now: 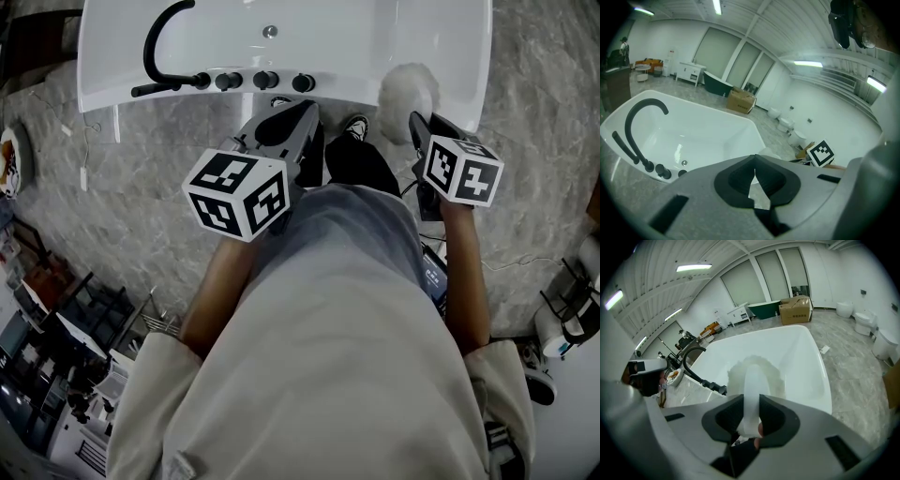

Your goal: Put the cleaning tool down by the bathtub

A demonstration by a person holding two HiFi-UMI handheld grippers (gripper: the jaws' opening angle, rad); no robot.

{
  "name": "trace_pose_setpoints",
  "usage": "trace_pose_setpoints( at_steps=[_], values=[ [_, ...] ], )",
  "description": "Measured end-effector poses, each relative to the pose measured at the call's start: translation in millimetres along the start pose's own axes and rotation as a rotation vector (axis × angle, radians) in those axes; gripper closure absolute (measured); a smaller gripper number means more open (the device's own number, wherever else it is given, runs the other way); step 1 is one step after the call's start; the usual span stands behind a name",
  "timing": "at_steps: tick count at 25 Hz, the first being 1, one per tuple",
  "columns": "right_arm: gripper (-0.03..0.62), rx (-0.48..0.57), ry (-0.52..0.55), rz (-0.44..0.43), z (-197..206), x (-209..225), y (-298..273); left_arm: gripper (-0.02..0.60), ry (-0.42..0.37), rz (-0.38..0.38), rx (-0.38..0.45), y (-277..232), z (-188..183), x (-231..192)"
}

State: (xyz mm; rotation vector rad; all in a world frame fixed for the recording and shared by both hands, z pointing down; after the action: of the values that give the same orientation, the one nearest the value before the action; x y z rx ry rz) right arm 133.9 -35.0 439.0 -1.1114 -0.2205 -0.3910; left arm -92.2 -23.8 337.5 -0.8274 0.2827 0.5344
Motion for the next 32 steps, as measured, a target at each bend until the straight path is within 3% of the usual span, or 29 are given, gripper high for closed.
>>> trace_pose_setpoints(
  at_steps=[17, 32],
  values=[
    [0.510, -0.112, 0.081, -0.010, 13, 2, -33, 0.578, 0.006, -0.015, -0.009, 3, 6, 3],
    [0.510, -0.166, 0.220, -0.053, 21, 4, -51, 0.578, 0.006, -0.041, -0.014, 3, 4, 8]
  ],
)
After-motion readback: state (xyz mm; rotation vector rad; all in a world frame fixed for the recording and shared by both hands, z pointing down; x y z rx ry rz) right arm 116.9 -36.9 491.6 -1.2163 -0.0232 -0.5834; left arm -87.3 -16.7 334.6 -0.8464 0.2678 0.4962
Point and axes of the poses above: the fingertips, and each gripper's own axes: y backward along the fingers, x to its right, z out of its underside, the point moved 5 cm from there along y, backward along the fingers, and after that the axes turned 2 degrees about -y, right-handed, at the moved point
